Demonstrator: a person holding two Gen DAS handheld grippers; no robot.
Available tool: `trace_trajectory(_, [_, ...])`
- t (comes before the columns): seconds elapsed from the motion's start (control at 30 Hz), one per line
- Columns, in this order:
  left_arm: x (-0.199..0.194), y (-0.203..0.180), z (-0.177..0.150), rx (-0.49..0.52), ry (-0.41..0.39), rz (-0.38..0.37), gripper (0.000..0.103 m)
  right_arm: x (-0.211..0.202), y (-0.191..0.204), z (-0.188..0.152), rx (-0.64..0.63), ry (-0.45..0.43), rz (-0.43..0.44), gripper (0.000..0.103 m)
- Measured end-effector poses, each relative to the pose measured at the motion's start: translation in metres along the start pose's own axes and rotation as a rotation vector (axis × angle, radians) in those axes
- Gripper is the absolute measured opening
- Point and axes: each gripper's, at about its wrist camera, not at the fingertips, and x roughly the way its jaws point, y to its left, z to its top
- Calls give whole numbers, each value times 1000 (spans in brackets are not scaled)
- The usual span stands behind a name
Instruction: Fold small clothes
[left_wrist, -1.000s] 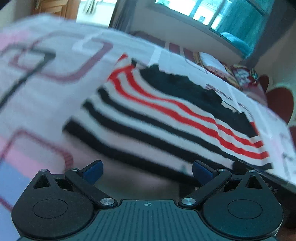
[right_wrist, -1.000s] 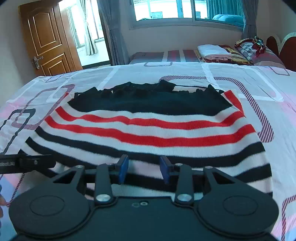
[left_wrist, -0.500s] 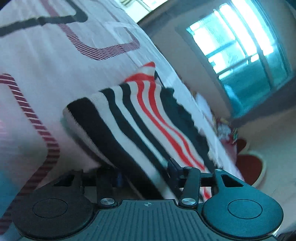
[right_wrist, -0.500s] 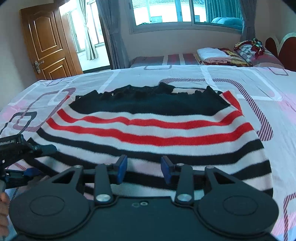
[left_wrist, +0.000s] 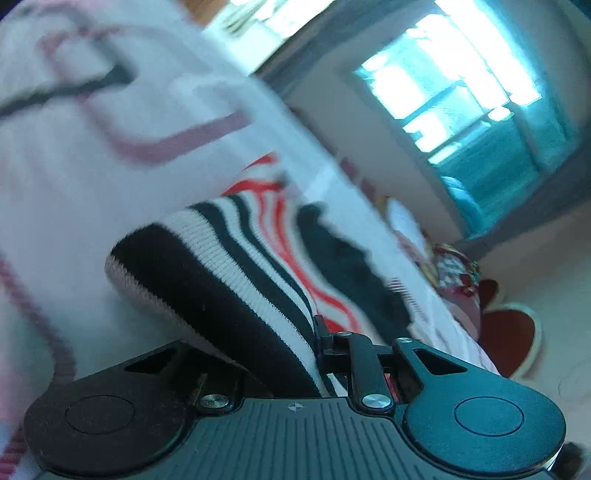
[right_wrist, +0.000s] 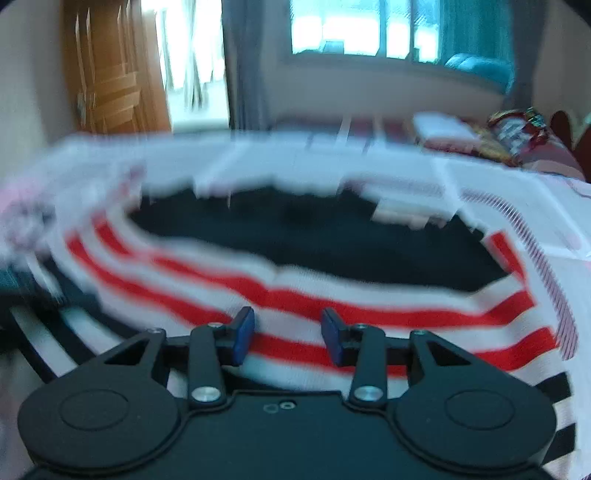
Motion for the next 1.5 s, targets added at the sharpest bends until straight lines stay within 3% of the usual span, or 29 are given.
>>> trace_trajectory(0.17, [-7,-70,7,322,-39,-113,17,-3,7,-10,-69,-46,-28,42])
trace_trajectory(0.3, [2,-132,-5,549,15,-239,17,-22,-16,-4,41,-57,10,38])
trace_trajectory(0.43, [22,-182,-44,776,146,-326,17,-65,-63,-17,172,-119,-65,40])
trace_trajectory(0.57, [44,-204,-93,980,308,-311,18,-95,-111,-40,295,-92,-114,40])
trace_trajectory(0.6, [44,-206,-101,1014,324,-296,24,-99,-117,-46,301,-82,-132,40])
trace_trajectory(0.67, [36,-208,-104,1025,293,-279,34,-108,-130,-58,336,-71,-146,40])
trace_trajectory(0.7, [31,-209,-96,989,300,-288,50,-111,-133,-62,353,-68,-153,41])
trace_trajectory(0.77, [17,-209,-85,906,291,-301,73,-121,-138,-67,371,-66,-151,41])
trace_trajectory(0.8, [3,-210,-82,878,269,-327,75,-126,-139,-71,382,-69,-143,41])
trace_trajectory(0.9, [-20,-203,-72,876,205,-359,75,-141,-143,-76,421,-76,-86,43])
trace_trajectory(0.97, [-18,-190,-64,831,161,-302,75,-149,-144,-79,467,-75,7,49])
trace_trajectory(1.07, [-10,-163,-48,745,121,-175,75,-155,-140,-81,500,-52,137,50])
trace_trajectory(1.13, [-1,-150,-51,757,123,-127,75,-155,-140,-81,558,-47,193,59])
trace_trajectory(1.17, [7,-145,-56,779,125,-94,75,-150,-141,-81,586,-38,204,66])
trace_trajectory(1.27, [27,-135,-72,800,161,-45,75,-136,-146,-79,672,-27,238,66])
trace_trajectory(1.37, [38,-133,-87,810,169,-41,75,-131,-148,-76,745,-45,298,66])
trace_trajectory(1.5, [35,-142,-103,865,160,-48,75,-131,-144,-72,714,-20,300,67])
